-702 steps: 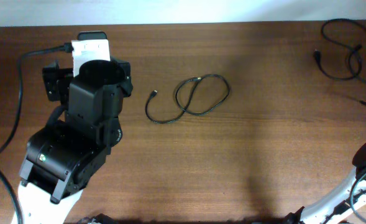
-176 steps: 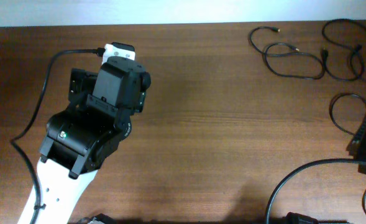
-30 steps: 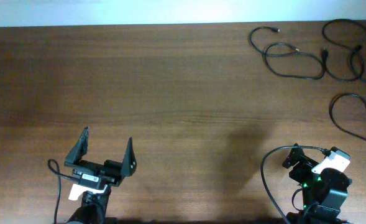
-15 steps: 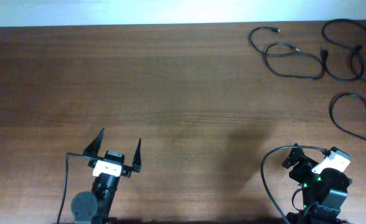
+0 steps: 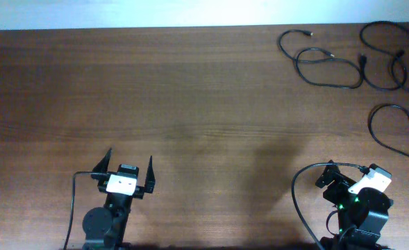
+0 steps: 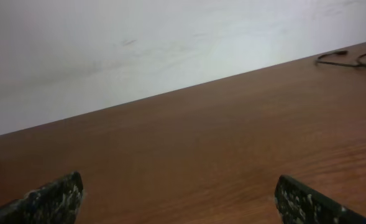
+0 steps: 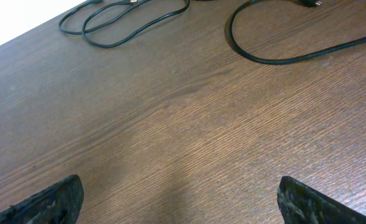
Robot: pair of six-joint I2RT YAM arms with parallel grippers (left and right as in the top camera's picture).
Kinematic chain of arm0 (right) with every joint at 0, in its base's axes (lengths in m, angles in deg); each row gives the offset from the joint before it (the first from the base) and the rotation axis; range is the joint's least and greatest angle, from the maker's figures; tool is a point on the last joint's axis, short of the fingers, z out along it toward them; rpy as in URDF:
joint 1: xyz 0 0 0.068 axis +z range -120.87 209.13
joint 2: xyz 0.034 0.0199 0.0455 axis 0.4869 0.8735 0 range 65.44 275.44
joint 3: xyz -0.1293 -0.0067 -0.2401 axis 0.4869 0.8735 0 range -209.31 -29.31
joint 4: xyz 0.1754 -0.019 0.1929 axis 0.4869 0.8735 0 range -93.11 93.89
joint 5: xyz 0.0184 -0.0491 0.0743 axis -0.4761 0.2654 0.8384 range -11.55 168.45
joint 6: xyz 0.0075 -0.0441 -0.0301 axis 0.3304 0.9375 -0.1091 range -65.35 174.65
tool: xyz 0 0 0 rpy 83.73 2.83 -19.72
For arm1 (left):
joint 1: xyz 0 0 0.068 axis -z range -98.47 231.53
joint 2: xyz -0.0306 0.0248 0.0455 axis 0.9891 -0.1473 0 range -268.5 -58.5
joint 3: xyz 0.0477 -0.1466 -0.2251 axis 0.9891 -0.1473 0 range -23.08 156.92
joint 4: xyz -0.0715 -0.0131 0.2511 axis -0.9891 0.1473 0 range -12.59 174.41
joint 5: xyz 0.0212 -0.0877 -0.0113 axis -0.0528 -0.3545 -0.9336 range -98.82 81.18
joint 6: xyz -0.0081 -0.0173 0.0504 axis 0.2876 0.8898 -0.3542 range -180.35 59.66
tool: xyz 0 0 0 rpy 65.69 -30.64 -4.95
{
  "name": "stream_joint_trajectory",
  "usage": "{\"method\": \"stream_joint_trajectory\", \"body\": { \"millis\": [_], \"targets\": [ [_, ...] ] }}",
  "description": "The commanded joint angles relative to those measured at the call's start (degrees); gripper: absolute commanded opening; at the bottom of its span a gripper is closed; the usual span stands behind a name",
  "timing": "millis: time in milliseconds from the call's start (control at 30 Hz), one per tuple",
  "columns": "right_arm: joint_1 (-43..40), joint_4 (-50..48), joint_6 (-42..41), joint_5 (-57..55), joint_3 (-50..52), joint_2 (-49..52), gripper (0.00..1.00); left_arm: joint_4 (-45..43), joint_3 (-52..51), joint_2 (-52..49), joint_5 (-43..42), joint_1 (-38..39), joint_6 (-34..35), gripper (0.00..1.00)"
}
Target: Untangle cables
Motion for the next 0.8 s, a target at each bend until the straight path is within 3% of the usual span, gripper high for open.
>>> {"method": "stream_joint_trajectory", "body": {
  "millis": [0,367,500,767],
  "targets": [
    [0.46,-0.15,0.13,-0.07,0.20,-0.33,0.99,0.72,-0.11,0.39,1.92,-1.49,-0.87,0.99],
    [0.46,-0.13,0.15,-0.07,0.20,-0.33,0.99,0.68,-0.11,0.39,1.49,-2.05,3.54,0.99],
    [0.46,-0.13,0.15,-0.07,0.20,-0.33,0.99,0.90,-0.11,0.39,5.84,-2.05,10.93,0.99],
    [0.46,-0.13,0.15,-0.04,0.20,-0.33,0.99,0.87,-0.11,0.39,6.99,-2.05,12.61,0.99]
  ]
}}
